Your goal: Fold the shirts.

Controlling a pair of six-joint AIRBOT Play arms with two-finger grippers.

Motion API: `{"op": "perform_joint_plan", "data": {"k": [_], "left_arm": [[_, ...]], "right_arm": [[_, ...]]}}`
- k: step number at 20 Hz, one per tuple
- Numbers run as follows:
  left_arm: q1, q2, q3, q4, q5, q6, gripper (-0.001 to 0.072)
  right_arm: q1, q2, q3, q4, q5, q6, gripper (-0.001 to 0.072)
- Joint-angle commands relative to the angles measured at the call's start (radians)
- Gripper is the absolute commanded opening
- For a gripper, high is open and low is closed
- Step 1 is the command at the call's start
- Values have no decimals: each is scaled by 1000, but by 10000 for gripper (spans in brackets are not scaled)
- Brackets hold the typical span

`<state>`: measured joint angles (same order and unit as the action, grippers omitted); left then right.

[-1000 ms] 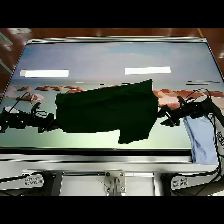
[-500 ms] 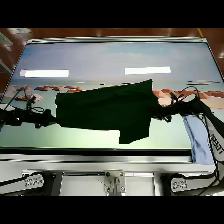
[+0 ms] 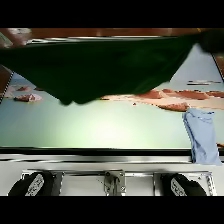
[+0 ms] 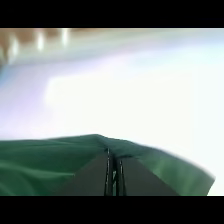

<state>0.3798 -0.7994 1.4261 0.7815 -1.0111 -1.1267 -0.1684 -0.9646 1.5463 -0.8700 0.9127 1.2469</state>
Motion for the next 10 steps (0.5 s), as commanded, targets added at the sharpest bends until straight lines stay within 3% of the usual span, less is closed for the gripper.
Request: {"op": "perform_joint_plan", "data": {"k": [1, 5, 7, 10], "left_arm": [[0, 173, 201, -11, 81, 15, 35], [0, 283, 220, 87, 11, 3, 35], [0, 312, 220, 176, -56, -85, 35], [0, 317, 219, 233, -195, -109, 35]], "right_arm": [[0, 209, 177, -142, -114, 71, 62], [0, 329, 223, -340, 86, 138, 63], [0, 367, 223, -413, 214, 172, 62], [0, 383, 223, -491, 399, 174, 63]]}}
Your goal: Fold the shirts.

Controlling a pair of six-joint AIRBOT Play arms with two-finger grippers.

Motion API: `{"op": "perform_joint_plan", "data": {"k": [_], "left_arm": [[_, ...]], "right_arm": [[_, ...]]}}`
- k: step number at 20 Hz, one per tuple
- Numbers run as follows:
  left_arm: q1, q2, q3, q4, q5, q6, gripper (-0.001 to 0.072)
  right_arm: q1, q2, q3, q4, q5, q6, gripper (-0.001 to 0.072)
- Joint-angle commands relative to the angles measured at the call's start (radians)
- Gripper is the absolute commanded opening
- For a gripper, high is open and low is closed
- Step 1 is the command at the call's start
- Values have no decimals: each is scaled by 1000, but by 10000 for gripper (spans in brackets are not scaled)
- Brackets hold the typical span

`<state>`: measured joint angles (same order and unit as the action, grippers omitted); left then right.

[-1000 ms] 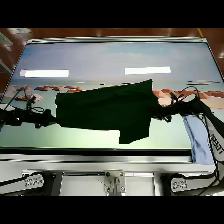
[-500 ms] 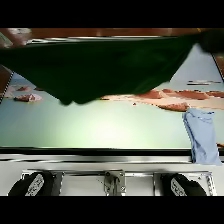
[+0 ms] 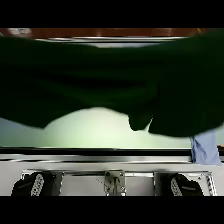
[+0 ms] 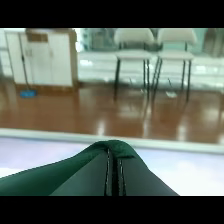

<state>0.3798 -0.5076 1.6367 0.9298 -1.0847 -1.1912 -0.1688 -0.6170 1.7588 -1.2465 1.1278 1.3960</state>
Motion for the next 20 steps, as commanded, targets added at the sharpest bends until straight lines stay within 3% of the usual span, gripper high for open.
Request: {"op": "perform_joint_plan", "data": {"k": [1, 6, 9, 11, 15, 20], "left_arm": [[0, 20, 8, 92, -169, -44, 35], [0, -18, -105, 109, -288, -44, 35], [0, -71, -253, 131, -288, -44, 35], [0, -151, -341, 161, -284, -43, 35], [0, -439, -406, 170, -195, -44, 34], [-43, -805, -375, 158, 18, -35, 35]], "right_arm": [[0, 30, 10, -136, 229, 24, 62], [0, -82, 10, -163, 381, 23, 62], [0, -262, 8, -182, 558, 13, 62], [1, -399, -18, -183, 561, 19, 62], [60, -685, -63, -173, 364, 66, 62], [179, -997, -63, -173, -126, 84, 63]]}}
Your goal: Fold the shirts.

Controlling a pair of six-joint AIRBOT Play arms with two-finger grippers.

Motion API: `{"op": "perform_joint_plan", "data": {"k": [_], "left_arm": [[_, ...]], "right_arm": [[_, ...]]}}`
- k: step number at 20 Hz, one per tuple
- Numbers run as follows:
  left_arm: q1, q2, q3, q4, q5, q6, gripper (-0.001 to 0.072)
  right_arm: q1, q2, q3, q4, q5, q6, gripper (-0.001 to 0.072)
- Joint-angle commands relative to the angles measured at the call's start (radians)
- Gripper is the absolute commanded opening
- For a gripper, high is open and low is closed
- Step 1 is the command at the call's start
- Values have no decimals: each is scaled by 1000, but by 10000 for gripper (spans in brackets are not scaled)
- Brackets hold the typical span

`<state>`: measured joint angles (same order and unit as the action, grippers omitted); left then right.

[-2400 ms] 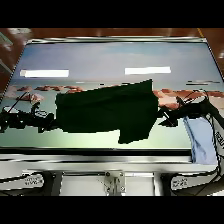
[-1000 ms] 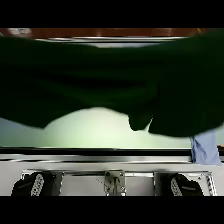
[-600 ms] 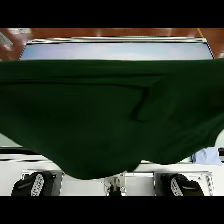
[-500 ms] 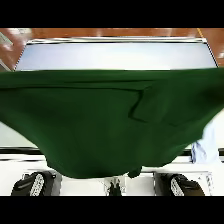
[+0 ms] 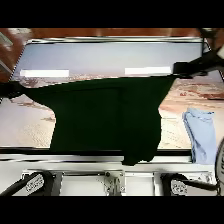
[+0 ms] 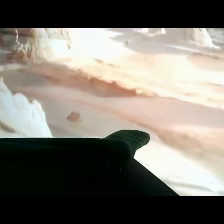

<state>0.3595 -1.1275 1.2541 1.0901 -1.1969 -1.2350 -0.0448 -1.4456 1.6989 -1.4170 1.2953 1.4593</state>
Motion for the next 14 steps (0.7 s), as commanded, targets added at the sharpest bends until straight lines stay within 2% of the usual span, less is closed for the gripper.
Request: {"op": "perform_joint_plan", "data": {"k": [1, 4, 6, 10, 14], "left_arm": [[-39, -234, 19, -2, 185, 18, 35], [-94, -345, 57, -2, 371, 18, 35], [-127, -397, 66, -2, 470, 18, 35], [-161, -483, 68, -1, 497, 18, 35], [-160, -518, 68, 3, 471, 14, 35]], "right_arm": [[66, -207, -3, -2, -378, 34, 63], [80, -299, -3, 11, -580, 78, 63], [80, -349, -3, 38, -648, 87, 63], [80, -426, -3, 61, -655, 87, 63], [80, -452, -3, 76, -555, 101, 63]]}}
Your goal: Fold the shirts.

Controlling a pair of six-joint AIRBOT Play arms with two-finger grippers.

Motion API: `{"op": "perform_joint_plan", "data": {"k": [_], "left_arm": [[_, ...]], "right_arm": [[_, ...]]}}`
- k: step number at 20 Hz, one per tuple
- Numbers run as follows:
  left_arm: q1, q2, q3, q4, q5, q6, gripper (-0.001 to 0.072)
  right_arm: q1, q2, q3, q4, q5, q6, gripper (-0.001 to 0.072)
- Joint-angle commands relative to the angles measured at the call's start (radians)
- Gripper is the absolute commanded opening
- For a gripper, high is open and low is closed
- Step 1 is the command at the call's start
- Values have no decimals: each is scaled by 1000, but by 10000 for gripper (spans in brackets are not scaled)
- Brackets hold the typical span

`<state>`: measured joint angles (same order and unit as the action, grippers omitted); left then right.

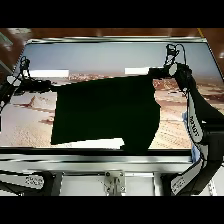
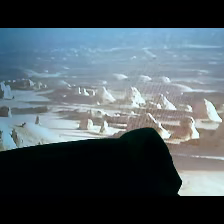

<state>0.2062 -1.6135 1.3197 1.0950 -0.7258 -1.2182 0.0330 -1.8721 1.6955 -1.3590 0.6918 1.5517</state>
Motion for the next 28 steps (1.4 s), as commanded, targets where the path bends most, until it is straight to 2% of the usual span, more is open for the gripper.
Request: {"op": "perform_joint_plan", "data": {"k": [1, 6, 8, 11, 12, 13, 14, 15, 17, 18, 19, 20, 21, 22, 23, 24, 25, 27, 28], "left_arm": [[-7, -31, 2, 8, -27, -2, 35], [-7, -50, 2, 75, -294, -35, 35], [-7, -68, 2, 96, -359, -106, 35], [-7, -74, 2, 96, -387, -164, 35], [-6, -74, 2, 95, -388, -182, 41], [-6, -73, 6, 94, -404, -182, 149], [-5, -73, 19, 95, -438, -182, 386], [3, -73, 46, 97, -493, -182, 583], [35, -65, 117, 135, -608, -183, 587], [59, -47, 146, 162, -658, -185, 585], [86, -17, 153, 185, -692, -193, 585], [115, 13, 142, 192, -727, -193, 585], [149, 46, 101, 192, -774, -192, 590], [183, 78, 35, 192, -807, -193, 605], [219, 120, -72, 181, -820, -191, 608], [250, 166, -190, 157, -804, -180, 650], [281, 224, -327, 108, -750, -173, 716], [323, 338, -551, 9, -616, -107, 716], [333, 379, -631, 10, -565, -98, 716]], "right_arm": [[-2, -23, 0, 18, 103, 9, 63], [-11, -24, -2, -5, 523, 28, 63], [-11, -45, -2, -2, 588, 55, 63], [-11, -57, -2, -2, 589, 99, 63], [-11, -57, -1, -3, 581, 109, 97], [-13, -55, -1, -1, 577, 112, 320], [-17, -46, -1, -2, 579, 107, 617], [-20, -26, -1, -2, 591, 90, 673], [-32, 38, -1, -39, 637, 33, 673], [-44, 80, -1, -102, 705, 25, 665], [-68, 110, -1, -185, 802, -4, 591], [-107, 126, -2, -244, 921, -36, 569], [-168, 140, -14, -230, 1036, -58, 569], [-235, 165, -56, -159, 1088, -61, 570], [-308, 210, -132, -43, 1080, -56, 573], [-367, 265, -225, 62, 1019, -56, 603], [-418, 332, -338, 153, 932, -63, 671], [-480, 439, -540, 233, 797, -113, 671], [-497, 471, -613, 235, 759, -123, 671]]}}
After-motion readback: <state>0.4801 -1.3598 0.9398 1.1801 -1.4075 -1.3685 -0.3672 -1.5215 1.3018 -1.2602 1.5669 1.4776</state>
